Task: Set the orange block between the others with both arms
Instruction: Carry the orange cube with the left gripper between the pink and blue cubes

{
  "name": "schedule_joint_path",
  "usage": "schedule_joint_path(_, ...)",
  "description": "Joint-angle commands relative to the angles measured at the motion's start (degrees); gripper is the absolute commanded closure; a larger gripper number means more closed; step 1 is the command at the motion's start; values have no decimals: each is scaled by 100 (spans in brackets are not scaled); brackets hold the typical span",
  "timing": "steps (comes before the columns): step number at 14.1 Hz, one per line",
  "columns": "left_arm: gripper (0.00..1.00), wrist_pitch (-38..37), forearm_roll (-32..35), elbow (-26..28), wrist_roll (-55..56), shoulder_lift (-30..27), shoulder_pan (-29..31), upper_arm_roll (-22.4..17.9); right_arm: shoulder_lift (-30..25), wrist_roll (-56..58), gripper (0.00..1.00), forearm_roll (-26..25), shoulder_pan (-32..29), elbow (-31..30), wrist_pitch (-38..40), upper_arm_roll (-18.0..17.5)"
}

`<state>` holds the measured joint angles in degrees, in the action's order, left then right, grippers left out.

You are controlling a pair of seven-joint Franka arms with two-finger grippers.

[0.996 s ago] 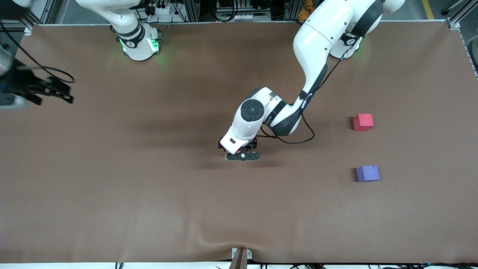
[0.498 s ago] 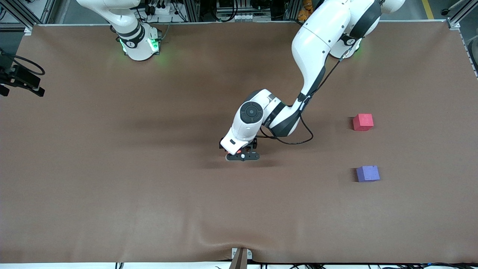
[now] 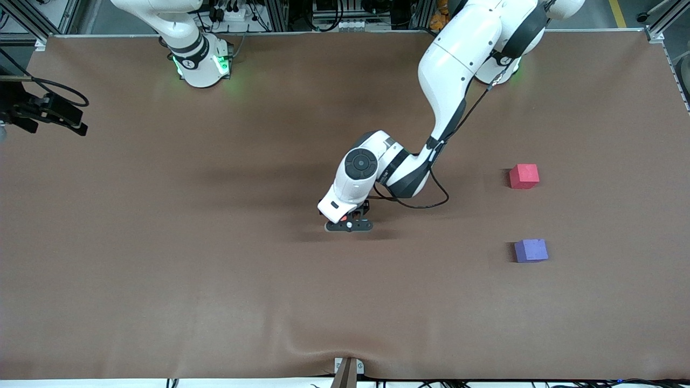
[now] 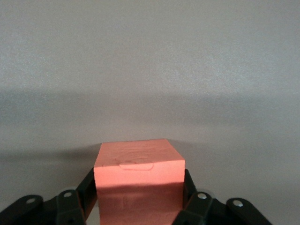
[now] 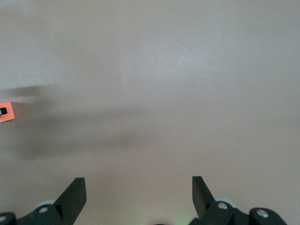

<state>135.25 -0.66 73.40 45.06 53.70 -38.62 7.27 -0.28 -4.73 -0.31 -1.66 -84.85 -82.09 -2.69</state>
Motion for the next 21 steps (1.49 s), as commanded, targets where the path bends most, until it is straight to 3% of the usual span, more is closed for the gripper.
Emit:
schedule_joint_path(1,95,28,-57,-142,370,54,-67,-42,45,-54,0,22,-194,56,70,-179)
schedule_joint_path(2,100,10,-23,-142,407,-77,-58,-42,54,-54,0,22,-194,56,87,-179)
schedule_joint_path(5,100,-234,-31,43,399,-595,327,-42,54,-63,0,22,-177,-93,79,-188)
schedule_joint_path(8,100,-1382,-5,113,163,-1377,976,-33,72,-54,0,22,-221,-181,88,-188)
schedule_joint_path(10,100,-1799,4,593,-730,-1904,1547,-33,72,-63,0,22,-229,-190,114,-188)
schedule_joint_path(16,100,-1652,31,2176,-3009,-2758,3174,-42,81,-54,0,13,-238,-190,105,-179)
schedule_joint_path(21,100,-634,101,3661,-4222,-3294,4027,-33,81,-45,0,22,-247,-199,131,-179)
